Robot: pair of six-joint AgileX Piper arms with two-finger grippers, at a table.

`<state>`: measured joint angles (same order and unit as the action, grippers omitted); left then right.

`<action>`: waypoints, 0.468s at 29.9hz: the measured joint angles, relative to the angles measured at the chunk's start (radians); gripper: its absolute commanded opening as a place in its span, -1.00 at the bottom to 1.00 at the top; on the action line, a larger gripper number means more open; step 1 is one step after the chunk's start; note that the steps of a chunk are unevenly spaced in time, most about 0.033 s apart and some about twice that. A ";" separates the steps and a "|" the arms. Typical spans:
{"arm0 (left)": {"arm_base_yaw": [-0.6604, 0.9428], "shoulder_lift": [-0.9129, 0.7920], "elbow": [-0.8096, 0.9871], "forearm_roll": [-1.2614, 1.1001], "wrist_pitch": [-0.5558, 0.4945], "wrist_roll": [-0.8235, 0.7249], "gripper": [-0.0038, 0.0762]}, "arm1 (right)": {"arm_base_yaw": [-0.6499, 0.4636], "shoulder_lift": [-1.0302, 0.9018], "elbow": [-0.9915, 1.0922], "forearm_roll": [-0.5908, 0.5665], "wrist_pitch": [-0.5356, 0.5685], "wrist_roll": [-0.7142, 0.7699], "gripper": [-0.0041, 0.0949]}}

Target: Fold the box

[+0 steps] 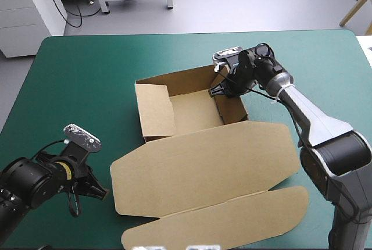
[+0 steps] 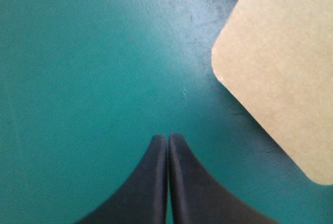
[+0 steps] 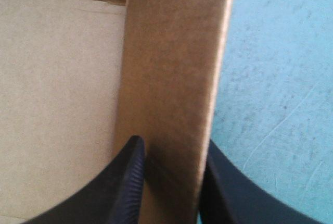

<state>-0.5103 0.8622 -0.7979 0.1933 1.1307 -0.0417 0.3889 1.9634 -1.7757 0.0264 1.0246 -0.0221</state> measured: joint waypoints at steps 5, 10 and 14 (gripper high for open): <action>0.000 0.000 0.000 0.000 0.000 -0.001 -0.93 | 0.000 0.000 -0.001 0.002 -0.001 -0.003 -0.96; 0.000 0.000 0.000 0.000 0.000 -0.001 -0.93 | -0.004 -0.004 -0.002 0.000 -0.015 -0.003 -0.96; 0.000 0.000 0.000 0.000 0.000 -0.001 -0.93 | -0.049 -0.035 -0.002 0.003 -0.032 -0.011 -0.96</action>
<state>-0.5103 0.8622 -0.7979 0.1933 1.1307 -0.0431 0.3397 1.9286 -1.7775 0.0290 0.9927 -0.0327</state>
